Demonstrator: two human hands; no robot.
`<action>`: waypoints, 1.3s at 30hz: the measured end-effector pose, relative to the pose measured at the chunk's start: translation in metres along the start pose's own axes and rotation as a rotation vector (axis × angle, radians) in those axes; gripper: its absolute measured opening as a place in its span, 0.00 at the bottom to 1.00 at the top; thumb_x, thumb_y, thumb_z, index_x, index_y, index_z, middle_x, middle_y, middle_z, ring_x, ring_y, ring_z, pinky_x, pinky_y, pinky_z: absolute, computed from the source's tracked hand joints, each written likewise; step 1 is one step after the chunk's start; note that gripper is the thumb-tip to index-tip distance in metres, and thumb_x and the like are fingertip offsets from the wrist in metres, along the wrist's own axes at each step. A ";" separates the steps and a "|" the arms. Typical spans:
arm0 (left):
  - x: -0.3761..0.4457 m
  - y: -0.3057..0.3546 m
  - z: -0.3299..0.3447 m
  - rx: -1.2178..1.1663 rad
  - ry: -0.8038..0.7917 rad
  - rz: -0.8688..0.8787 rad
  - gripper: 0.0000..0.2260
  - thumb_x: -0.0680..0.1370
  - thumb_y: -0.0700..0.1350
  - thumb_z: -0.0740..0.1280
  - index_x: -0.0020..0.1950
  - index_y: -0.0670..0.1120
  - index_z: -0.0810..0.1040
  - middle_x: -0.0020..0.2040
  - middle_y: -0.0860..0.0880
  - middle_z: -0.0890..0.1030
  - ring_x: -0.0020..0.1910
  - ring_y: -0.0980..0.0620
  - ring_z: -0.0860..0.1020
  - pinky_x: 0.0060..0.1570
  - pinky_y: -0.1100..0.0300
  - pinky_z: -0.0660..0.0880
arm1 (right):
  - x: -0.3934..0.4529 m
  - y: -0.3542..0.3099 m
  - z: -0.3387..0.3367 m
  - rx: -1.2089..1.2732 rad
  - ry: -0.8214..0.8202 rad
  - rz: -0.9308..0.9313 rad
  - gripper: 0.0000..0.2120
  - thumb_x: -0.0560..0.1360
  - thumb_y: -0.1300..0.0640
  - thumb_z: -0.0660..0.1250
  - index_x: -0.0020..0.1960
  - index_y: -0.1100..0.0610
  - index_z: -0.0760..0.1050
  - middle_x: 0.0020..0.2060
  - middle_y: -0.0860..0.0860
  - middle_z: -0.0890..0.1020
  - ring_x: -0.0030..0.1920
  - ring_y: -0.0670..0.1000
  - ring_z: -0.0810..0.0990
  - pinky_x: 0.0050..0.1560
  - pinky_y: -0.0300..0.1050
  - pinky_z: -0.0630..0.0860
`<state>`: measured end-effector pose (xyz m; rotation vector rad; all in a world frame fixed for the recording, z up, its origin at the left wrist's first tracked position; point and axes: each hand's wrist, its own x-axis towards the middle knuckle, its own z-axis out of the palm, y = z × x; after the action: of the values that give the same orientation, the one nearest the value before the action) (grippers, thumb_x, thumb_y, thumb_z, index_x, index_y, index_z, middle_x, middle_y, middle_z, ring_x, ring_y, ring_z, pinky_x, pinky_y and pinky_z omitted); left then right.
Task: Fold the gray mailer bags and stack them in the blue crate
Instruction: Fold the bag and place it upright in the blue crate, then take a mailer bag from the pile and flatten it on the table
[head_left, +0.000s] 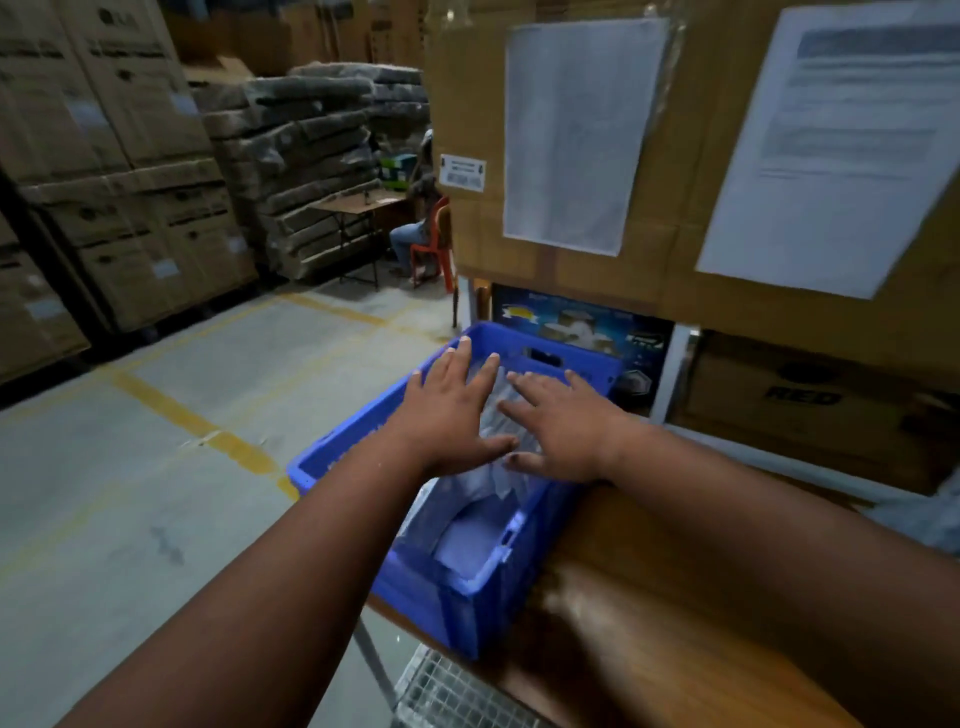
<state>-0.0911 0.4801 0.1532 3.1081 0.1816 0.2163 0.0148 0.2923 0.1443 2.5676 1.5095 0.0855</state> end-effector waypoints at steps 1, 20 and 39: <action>0.005 0.022 -0.003 0.010 -0.002 0.033 0.53 0.73 0.78 0.61 0.86 0.57 0.38 0.86 0.44 0.35 0.86 0.43 0.41 0.82 0.35 0.50 | -0.020 0.015 0.001 -0.005 -0.008 0.060 0.44 0.78 0.22 0.50 0.87 0.44 0.50 0.87 0.53 0.46 0.86 0.57 0.48 0.82 0.71 0.48; -0.028 0.443 0.081 0.078 -0.295 0.571 0.46 0.77 0.69 0.68 0.87 0.57 0.48 0.87 0.44 0.48 0.85 0.40 0.52 0.81 0.39 0.58 | -0.463 0.126 0.144 0.174 -0.196 0.870 0.42 0.78 0.25 0.56 0.85 0.45 0.54 0.86 0.57 0.51 0.85 0.62 0.50 0.79 0.74 0.47; 0.069 0.645 0.145 -0.069 -0.171 0.829 0.46 0.73 0.65 0.74 0.85 0.54 0.55 0.82 0.42 0.62 0.80 0.36 0.63 0.71 0.39 0.72 | -0.531 0.280 0.184 0.154 -0.141 1.166 0.46 0.80 0.40 0.67 0.87 0.47 0.42 0.86 0.56 0.43 0.86 0.60 0.44 0.81 0.67 0.54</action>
<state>0.0706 -0.1541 0.0372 2.9050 -1.0887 -0.0415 0.0211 -0.3247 0.0273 3.0904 -0.1745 -0.0786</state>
